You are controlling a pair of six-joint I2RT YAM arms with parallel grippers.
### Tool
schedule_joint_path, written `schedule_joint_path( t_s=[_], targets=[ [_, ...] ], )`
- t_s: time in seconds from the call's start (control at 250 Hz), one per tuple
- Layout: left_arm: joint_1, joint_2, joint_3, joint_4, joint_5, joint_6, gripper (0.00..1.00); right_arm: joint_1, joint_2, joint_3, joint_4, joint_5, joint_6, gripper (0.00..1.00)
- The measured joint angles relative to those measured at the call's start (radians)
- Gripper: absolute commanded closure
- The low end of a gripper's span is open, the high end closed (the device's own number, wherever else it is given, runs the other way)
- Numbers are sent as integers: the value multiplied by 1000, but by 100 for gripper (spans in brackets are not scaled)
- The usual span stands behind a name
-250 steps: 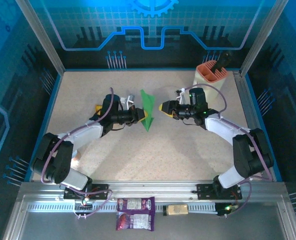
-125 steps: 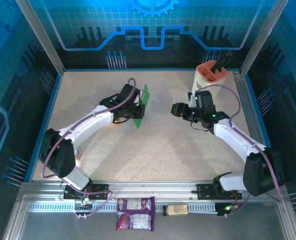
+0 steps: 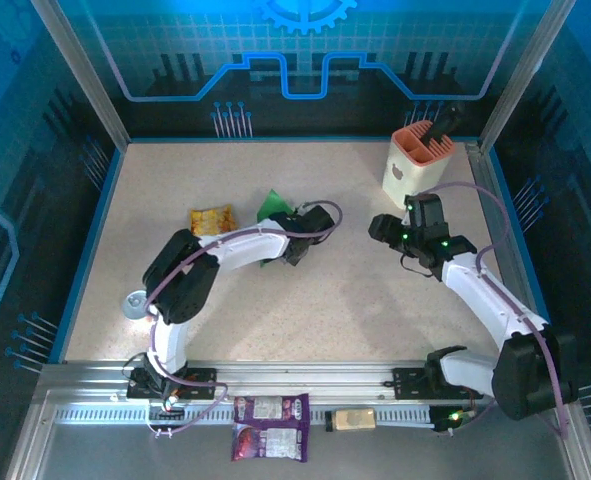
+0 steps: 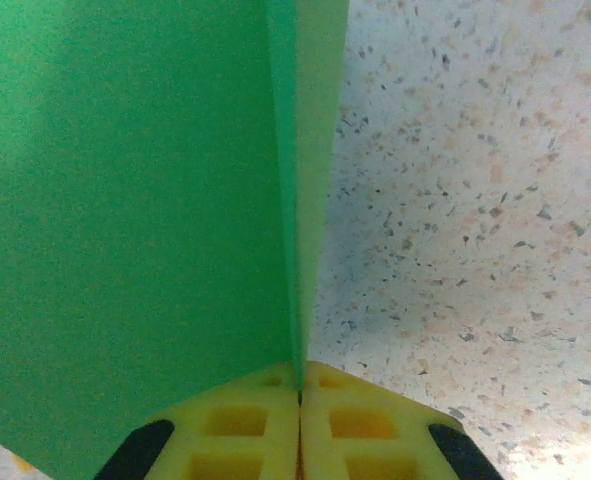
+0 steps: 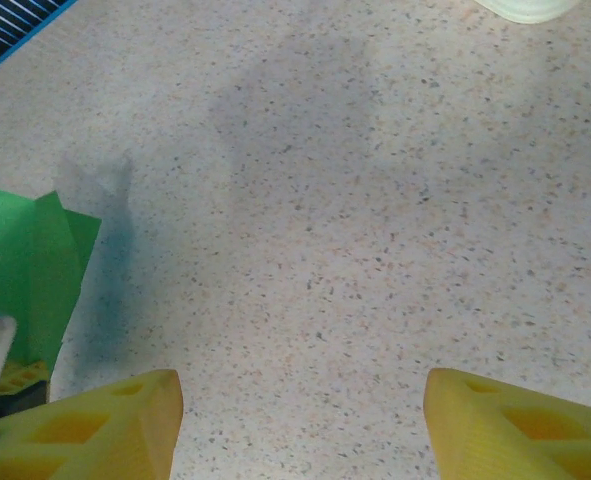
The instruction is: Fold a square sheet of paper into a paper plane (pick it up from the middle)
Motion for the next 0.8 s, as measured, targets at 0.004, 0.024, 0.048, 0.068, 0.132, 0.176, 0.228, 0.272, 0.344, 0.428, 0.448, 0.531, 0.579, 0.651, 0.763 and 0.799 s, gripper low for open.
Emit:
schedule_joint_path(
  t_s=[0.004,0.024,0.048,0.068,0.132,0.176,0.228,0.272,0.344,0.428,0.448,0.531,0.579,0.651,0.763,0.799],
  targets=[
    [-2,2,0,0,-3,1,92,0,0,0,0,0,0,34],
    [-5,9,0,0,-13,3,92,-2,0,-2,-2,0,0,34],
    [-10,18,0,0,-24,4,92,-4,-1,-5,-3,0,0,34],
    [-13,22,0,0,-32,4,92,-6,-1,-7,-4,0,0,34],
    [-23,39,0,3,-57,5,91,-10,-1,-12,-9,0,4,34],
    [-31,49,0,6,-73,7,91,-11,-1,-13,-13,0,5,34],
    [-40,64,0,10,-88,7,91,-13,-1,-13,-14,-1,8,34],
    [-48,79,0,15,-100,7,91,-15,-1,-13,-15,0,8,34],
    [-62,100,0,26,-116,7,91,-17,-1,-13,-15,-3,8,34],
    [-77,121,0,37,-133,7,90,-17,2,-13,-15,-4,10,34],
    [-80,124,0,40,-137,7,89,-17,4,-13,-15,-4,11,34],
    [-91,139,0,50,-145,5,88,-17,15,-13,-15,-4,15,34],
    [-95,145,0,53,-146,0,87,-17,20,-13,-15,-4,16,34],
    [-100,150,-1,53,-145,-3,86,-17,27,-13,-15,-5,19,33],
    [-106,151,-2,56,-145,-18,84,-17,35,-13,-15,-8,23,34],
    [-107,151,-2,57,-145,-24,83,-18,38,-13,-15,-8,23,34]
  ],
)
